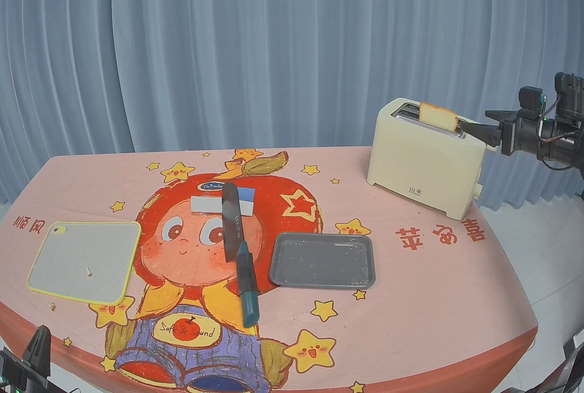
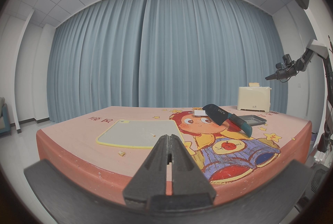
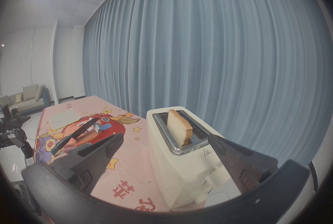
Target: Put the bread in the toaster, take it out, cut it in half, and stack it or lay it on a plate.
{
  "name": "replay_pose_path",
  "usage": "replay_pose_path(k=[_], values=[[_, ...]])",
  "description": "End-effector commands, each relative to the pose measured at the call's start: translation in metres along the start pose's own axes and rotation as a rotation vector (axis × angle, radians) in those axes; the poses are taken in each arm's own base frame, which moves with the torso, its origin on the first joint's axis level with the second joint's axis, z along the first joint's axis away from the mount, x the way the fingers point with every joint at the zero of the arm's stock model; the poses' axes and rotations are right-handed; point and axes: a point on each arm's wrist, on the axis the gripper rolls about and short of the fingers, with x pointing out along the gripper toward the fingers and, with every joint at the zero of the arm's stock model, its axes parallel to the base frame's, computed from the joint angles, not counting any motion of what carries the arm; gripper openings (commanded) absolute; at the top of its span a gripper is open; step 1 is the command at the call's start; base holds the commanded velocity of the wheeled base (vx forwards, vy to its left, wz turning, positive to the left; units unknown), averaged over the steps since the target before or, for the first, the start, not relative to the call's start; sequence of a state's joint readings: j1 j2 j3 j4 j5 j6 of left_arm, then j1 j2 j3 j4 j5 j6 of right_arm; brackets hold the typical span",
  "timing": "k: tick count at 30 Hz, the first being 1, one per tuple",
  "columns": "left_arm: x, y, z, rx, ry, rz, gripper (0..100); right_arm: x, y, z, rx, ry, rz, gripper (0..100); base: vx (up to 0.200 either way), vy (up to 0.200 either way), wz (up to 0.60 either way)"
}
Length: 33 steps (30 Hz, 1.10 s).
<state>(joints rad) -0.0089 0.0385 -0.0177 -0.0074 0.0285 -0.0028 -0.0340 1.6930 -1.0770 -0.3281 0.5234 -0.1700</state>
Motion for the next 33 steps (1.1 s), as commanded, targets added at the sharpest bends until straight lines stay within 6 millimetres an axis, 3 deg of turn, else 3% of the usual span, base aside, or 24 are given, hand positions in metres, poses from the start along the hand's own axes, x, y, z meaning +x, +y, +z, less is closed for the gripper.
replay_pose_path(k=[1, 10, 21, 22, 33], values=[[0.001, 0.000, -0.005, 0.000, 0.017, 0.000, 0, 0.032, -0.014, -0.005, 0.009, 0.021, 0.008, 100, 0.000, 0.000, 0.00], [0.001, 0.000, -0.005, 0.000, 0.017, 0.000, 0, 0.076, -0.034, -0.010, 0.020, 0.026, 0.011, 100, 0.000, 0.000, 0.00], [0.001, 0.000, -0.005, 0.000, 0.017, 0.000, 0, 0.085, -0.035, -0.016, 0.030, 0.038, 0.019, 100, 0.000, 0.000, 0.00], [0.001, 0.000, -0.005, 0.000, 0.017, 0.000, 0, 0.085, -0.034, -0.016, 0.030, 0.039, 0.021, 0, 0.000, 0.000, 0.00], [0.001, 0.000, -0.005, 0.000, 0.017, 0.000, 0, 0.083, -0.033, -0.013, 0.021, 0.028, 0.022, 0, 0.000, 0.000, 0.00]])
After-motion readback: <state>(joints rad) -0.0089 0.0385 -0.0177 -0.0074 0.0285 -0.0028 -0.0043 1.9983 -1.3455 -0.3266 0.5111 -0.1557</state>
